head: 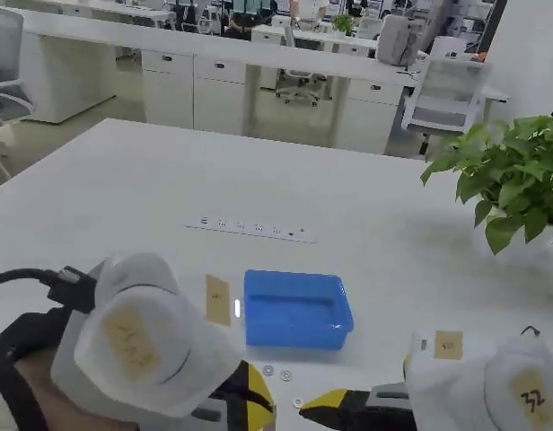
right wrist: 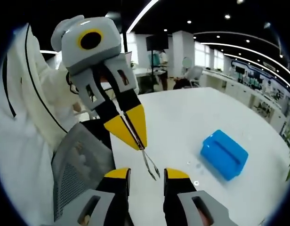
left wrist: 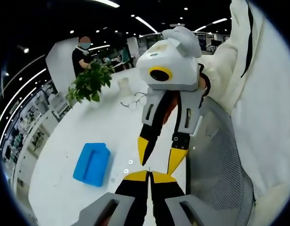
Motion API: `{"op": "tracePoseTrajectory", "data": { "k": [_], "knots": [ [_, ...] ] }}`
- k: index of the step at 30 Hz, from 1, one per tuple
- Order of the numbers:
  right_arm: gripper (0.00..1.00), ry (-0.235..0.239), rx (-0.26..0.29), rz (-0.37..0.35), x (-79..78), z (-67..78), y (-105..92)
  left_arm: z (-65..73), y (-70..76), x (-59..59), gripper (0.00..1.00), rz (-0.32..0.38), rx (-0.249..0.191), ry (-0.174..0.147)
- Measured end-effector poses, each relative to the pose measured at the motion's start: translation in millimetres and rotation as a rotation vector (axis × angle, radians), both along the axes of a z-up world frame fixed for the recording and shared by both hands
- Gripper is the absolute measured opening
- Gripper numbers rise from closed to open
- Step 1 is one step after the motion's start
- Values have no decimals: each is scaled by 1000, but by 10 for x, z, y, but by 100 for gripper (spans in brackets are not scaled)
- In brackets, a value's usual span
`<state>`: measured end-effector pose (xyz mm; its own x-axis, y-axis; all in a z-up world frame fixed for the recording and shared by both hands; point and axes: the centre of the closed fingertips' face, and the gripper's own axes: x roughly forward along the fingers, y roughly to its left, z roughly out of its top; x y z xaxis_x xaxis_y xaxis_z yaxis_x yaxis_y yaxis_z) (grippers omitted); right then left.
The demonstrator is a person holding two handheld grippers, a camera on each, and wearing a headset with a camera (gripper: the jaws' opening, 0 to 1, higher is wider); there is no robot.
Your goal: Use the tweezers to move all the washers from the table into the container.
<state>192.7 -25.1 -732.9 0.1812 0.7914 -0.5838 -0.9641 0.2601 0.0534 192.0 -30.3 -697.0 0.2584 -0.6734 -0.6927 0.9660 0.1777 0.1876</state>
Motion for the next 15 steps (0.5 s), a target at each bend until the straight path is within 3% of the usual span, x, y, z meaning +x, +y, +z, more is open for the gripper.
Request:
{"op": "tracePoseTrajectory", "data": {
  "k": [4,15],
  "knots": [
    [20,-16,9,26,-61,44,67,64,-26,-79,0,-38,14,-7],
    [7,-38,-27,78,-154,32,108,107,-75,-194,0,-92,20,16]
  ]
}}
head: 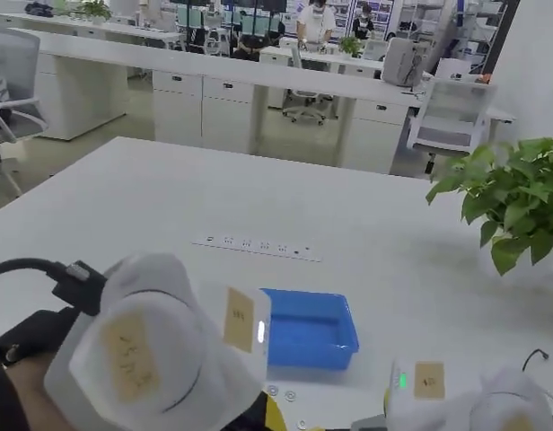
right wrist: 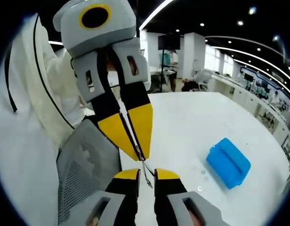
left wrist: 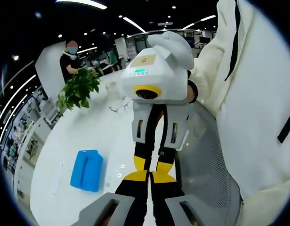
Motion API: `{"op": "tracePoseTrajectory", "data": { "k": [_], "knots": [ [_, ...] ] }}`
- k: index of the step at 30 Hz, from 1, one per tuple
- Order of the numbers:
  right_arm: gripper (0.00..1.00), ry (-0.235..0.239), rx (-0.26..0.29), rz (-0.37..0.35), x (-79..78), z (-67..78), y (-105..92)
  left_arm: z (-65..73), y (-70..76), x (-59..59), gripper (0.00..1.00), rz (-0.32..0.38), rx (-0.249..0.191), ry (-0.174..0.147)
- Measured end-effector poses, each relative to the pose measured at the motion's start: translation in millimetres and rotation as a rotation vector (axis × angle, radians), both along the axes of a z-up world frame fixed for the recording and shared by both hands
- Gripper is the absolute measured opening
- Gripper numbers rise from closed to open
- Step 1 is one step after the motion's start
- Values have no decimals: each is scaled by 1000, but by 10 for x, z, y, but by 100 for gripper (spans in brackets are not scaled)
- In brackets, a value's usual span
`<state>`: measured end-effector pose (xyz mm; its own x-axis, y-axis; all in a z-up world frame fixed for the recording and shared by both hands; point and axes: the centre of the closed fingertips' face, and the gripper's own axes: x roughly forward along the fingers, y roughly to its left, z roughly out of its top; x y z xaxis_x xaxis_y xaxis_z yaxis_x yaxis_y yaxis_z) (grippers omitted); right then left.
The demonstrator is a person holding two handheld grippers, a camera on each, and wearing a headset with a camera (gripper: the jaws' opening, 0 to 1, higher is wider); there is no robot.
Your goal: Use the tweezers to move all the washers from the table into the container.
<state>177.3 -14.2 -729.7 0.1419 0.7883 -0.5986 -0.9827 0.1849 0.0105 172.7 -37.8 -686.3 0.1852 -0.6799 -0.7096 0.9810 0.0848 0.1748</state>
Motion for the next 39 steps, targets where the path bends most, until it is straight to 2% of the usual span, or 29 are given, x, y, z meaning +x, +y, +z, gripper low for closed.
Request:
{"op": "tracePoseTrajectory", "data": {
  "k": [7,11,13,17,18,20,21,25,28,31,33,35,37,39],
  "knots": [
    [4,5,13,1,-3,12,30,34,17,-20,0,-2,-1,-1],
    [3,-25,9,-10,43,14,25,38,39,69,0,47,-43,-47],
    [2,-15,11,-19,68,6,26,28,44,90,1,84,-71,-36],
    [1,-3,21,-44,164,-8,21,-48,122,156,10,219,-137,-23],
    [1,-1,23,-49,194,-13,21,-55,147,159,12,272,-185,-7],
    [1,17,23,-60,252,-31,18,-59,220,180,11,358,-251,5],
    [1,21,23,-66,277,-36,16,-74,266,193,10,391,-264,5],
    [1,31,15,-75,373,-73,15,-226,531,224,8,528,-257,-9],
    [1,62,16,-79,406,-107,20,-324,606,244,8,557,-241,-8],
    [1,78,8,-80,418,-161,18,-344,608,325,10,562,-252,-9],
    [1,89,5,-80,411,-167,16,-404,596,413,15,527,-220,-32],
    [1,107,7,-74,382,-156,20,-492,553,476,18,466,-180,-37],
    [1,108,8,-65,365,-144,20,-575,463,502,21,400,-175,-4],
    [1,107,0,-50,337,-123,10,-672,386,507,22,324,-143,17]
  ]
}}
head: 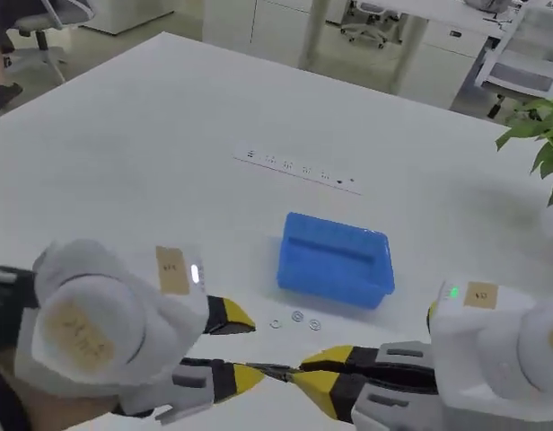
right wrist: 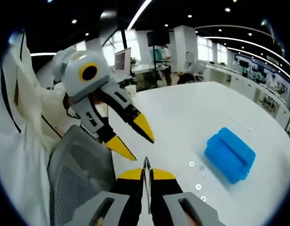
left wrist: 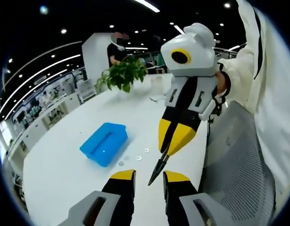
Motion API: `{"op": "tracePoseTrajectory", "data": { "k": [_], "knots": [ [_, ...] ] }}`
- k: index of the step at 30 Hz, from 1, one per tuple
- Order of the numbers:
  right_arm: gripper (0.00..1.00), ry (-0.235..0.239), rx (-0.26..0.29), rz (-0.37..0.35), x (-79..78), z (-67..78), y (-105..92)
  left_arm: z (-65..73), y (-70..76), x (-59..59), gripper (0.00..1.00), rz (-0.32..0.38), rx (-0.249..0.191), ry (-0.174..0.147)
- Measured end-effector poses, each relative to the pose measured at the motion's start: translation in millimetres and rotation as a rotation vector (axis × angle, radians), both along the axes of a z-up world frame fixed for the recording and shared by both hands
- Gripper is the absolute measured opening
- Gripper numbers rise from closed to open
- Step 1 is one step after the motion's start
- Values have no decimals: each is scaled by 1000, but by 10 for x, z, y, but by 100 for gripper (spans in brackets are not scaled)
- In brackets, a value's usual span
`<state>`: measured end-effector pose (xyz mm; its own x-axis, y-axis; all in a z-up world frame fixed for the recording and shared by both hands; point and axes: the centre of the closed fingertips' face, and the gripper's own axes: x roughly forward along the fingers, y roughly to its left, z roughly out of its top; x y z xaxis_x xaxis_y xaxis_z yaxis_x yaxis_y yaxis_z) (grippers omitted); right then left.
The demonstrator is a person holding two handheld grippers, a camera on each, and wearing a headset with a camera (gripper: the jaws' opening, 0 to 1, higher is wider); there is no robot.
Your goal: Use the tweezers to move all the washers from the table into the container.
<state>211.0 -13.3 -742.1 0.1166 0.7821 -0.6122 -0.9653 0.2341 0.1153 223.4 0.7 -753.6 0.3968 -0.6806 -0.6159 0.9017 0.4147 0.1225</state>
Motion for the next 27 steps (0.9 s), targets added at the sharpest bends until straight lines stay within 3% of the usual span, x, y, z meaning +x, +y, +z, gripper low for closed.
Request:
{"op": "tracePoseTrajectory", "data": {
  "k": [3,6,9,13,18,22,24,27],
  "knots": [
    [1,-3,-7,13,-20,25,-32,-103,-108,-31,24,-78,18,42],
    [1,-1,-14,15,-28,25,-72,-126,-221,-57,20,-116,4,67],
    [1,1,-24,21,-52,19,-103,-161,-284,-60,6,-162,30,43],
    [1,-16,-33,33,-69,75,-132,-159,-359,-123,4,-216,0,79],
    [1,-44,-27,50,-53,168,-144,-66,-375,-107,3,-225,-54,75],
    [1,-31,20,30,-15,253,-107,2,-371,-80,2,-196,-114,97],
    [0,-22,55,19,-1,298,-68,14,-369,-74,2,-184,-130,101],
    [0,-12,64,9,24,306,-41,6,-385,-88,2,-178,-134,102]
  ]
}}
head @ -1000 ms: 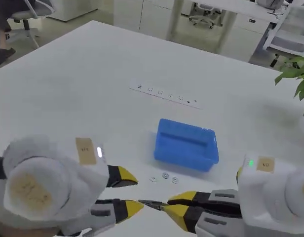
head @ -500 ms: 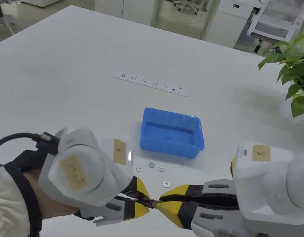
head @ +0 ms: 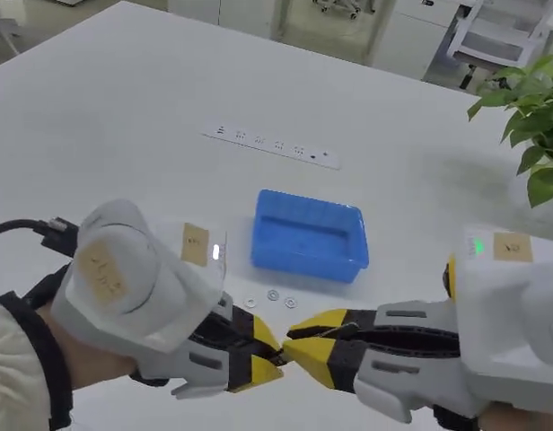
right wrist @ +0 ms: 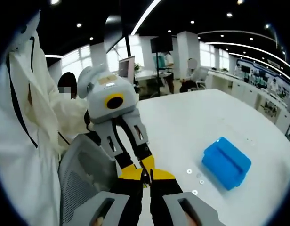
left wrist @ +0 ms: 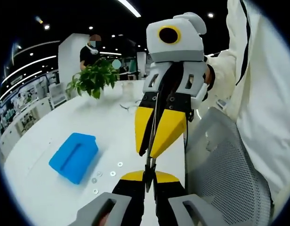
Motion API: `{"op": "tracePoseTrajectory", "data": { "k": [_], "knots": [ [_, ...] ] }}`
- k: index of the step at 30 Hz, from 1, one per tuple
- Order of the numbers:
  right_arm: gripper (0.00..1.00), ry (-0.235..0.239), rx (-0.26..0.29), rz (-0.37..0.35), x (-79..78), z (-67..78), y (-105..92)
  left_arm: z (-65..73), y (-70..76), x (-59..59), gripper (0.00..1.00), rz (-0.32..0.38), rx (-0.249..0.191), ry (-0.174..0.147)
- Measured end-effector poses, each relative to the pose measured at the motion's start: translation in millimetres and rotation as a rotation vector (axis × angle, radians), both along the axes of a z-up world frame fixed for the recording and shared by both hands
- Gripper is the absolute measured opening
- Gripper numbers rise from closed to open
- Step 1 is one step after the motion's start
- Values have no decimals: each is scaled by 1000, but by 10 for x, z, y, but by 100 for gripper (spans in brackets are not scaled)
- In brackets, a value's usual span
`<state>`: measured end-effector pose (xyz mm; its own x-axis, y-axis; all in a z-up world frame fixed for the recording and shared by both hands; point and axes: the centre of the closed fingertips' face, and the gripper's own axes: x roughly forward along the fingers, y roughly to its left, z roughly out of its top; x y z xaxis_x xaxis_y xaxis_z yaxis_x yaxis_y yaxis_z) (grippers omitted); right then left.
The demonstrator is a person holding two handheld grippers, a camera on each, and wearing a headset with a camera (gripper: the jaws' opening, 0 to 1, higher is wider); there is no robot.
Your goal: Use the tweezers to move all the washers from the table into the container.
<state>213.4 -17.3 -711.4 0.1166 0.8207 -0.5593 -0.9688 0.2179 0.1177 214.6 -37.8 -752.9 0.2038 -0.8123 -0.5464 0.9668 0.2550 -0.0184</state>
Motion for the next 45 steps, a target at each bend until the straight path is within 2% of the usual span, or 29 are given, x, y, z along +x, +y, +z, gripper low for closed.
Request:
{"op": "tracePoseTrajectory", "data": {
  "k": [1,2,3,6,9,13,19,21,25,26,27,28,29,30,31,33,34,36,38,39,40,41,42,43,45],
  "knots": [
    [0,-1,2,3,-2,-6,8,-6,0,-1,2,2,2,-1],
    [0,-1,5,6,-5,-6,15,-12,-6,-13,2,6,-6,20],
    [0,2,11,2,-5,-3,23,-11,-14,-26,2,19,-25,58],
    [0,4,38,-12,19,22,46,9,-15,-5,2,25,-27,37],
    [0,37,88,-36,54,68,72,58,-22,-1,2,38,-51,60],
    [1,46,118,-47,69,117,97,115,-24,21,2,52,-79,71],
    [1,30,109,-39,68,112,110,135,-42,4,2,56,-87,81],
    [1,23,111,-40,73,117,113,138,-33,18,2,60,-87,70],
    [0,41,92,-42,86,80,136,101,-25,20,3,92,-87,99],
    [0,43,91,-44,96,74,140,94,-22,31,4,105,-82,89],
    [0,43,92,-53,119,74,145,104,3,89,5,144,-77,47],
    [0,41,92,-59,139,79,146,111,23,113,6,172,-75,29],
    [0,47,99,-66,168,92,148,115,71,136,10,218,-73,22],
    [0,54,110,-77,193,103,153,93,117,136,17,252,-62,35],
    [0,55,116,-89,225,111,153,38,216,147,21,303,-24,36],
    [0,50,120,-104,290,114,153,-14,352,160,28,364,20,-4],
    [0,43,124,-114,336,116,153,-50,458,163,33,429,38,-24],
    [0,33,127,-122,406,108,156,-123,608,92,45,512,54,-5],
    [1,22,126,-131,471,97,155,-157,753,57,55,597,72,-6],
    [1,7,129,-141,532,93,153,-182,861,27,64,657,92,-14],
    [1,-5,130,-149,576,89,152,-197,942,13,70,697,111,-26],
    [1,-11,126,-155,626,71,153,-194,1095,7,74,768,150,-69],
    [1,-9,122,-159,659,56,155,-190,1176,-6,76,806,167,-88],
    [1,-10,122,-168,697,41,154,-184,1241,-19,77,843,173,-102],
    [1,-18,124,-187,787,-1,154,-167,1373,-40,82,944,154,-124]
  ]
}}
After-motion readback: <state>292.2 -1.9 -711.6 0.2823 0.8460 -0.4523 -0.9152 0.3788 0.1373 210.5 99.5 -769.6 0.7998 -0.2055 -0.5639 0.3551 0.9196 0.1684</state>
